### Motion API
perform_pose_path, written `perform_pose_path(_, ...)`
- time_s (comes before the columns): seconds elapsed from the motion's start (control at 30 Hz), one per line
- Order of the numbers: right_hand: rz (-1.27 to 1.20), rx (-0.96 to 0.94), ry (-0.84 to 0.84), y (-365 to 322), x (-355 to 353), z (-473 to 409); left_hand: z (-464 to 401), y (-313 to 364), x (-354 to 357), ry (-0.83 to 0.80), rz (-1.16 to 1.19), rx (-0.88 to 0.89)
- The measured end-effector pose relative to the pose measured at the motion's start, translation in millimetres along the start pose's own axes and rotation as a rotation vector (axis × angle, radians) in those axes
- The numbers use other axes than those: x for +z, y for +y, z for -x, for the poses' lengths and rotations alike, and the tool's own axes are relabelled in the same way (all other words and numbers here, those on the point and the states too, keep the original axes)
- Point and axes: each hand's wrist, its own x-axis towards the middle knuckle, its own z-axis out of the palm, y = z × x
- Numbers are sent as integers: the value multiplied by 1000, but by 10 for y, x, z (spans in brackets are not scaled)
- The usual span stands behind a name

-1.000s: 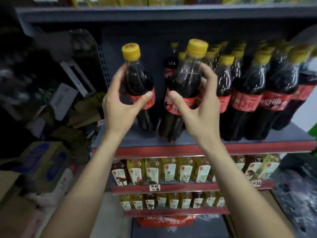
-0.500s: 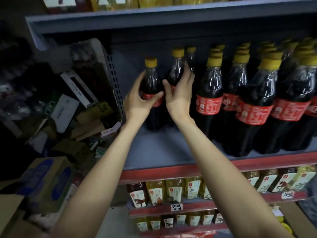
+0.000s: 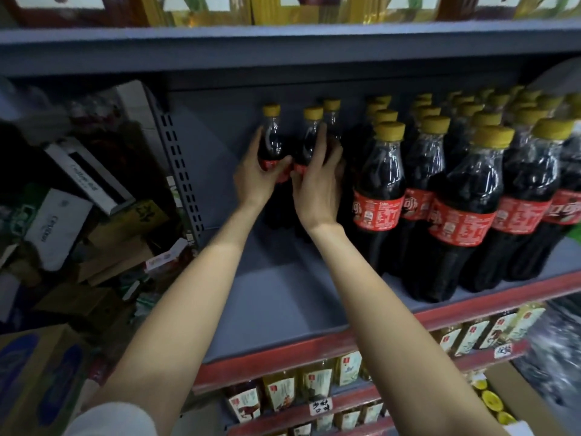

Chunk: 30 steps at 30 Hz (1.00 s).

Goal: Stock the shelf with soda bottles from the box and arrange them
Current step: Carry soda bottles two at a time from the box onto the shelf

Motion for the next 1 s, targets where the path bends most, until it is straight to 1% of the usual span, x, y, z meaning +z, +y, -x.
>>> perform_pose_path(0.07, 37, -10, -25, 40, -8, 10, -15, -25, 10, -26, 5, 22)
perform_pose_path(0.13, 29, -34, -39, 68, -26, 10, -17, -8, 9, -17, -9, 42)
perform_pose_path(0.27, 13, -36, -49, 46, -18, 13, -16, 9, 14, 0, -7, 28)
perform_pose_path(0.43, 40, -73, 19, 4, -4, 114, -10, -2, 11, -82, -27, -3)
perform_pose_path(0.5, 34, -116, 25, -44, -46, 185, 21, 3, -28, -119, 37, -33)
perform_pose_path(0.57, 12, -211, 23, -85, -123, 299, 145, 66, -112, -121, 97, -57)
perform_pose_path(0.63, -28, -301, 20, -125, -245, 435, 354, 197, -245, -64, 117, -41)
perform_pose_path(0.7, -96, -346, 26, -184, -407, 578, 652, 334, -407, 48, 151, -22)
perform_pose_path(0.8, -192, -436, 130, -302, -653, 847, 1235, 548, -696, 251, 160, 44)
perform_pose_path(0.9, -410, -478, 184, -426, -826, 1219, 1895, 764, -1010, 439, 121, 103)
perform_pose_path(1.0, -635, -491, 134, -566, -887, 1673, 2523, 791, -1349, 526, 6, 114)
